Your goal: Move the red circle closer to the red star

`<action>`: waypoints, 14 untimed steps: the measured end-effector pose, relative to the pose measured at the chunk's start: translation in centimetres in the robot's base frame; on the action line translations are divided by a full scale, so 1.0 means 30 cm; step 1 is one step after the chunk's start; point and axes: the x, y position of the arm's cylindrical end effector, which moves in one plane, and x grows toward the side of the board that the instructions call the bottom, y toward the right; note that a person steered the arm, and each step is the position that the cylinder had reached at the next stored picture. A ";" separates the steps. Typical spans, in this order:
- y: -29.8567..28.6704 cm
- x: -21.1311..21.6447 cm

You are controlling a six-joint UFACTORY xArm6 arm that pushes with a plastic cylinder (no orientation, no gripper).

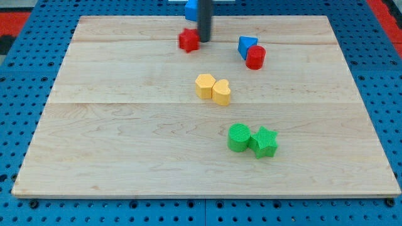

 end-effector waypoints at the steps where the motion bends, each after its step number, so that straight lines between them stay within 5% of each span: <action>1: 0.123 -0.047; 2: 0.488 -0.110; 3: 0.663 0.042; 4: 0.523 0.191; 6: 0.249 0.159; 8: 0.463 0.433; 9: 0.378 0.500; 11: 0.357 0.284; 13: 0.435 0.469; 14: 0.383 0.278</action>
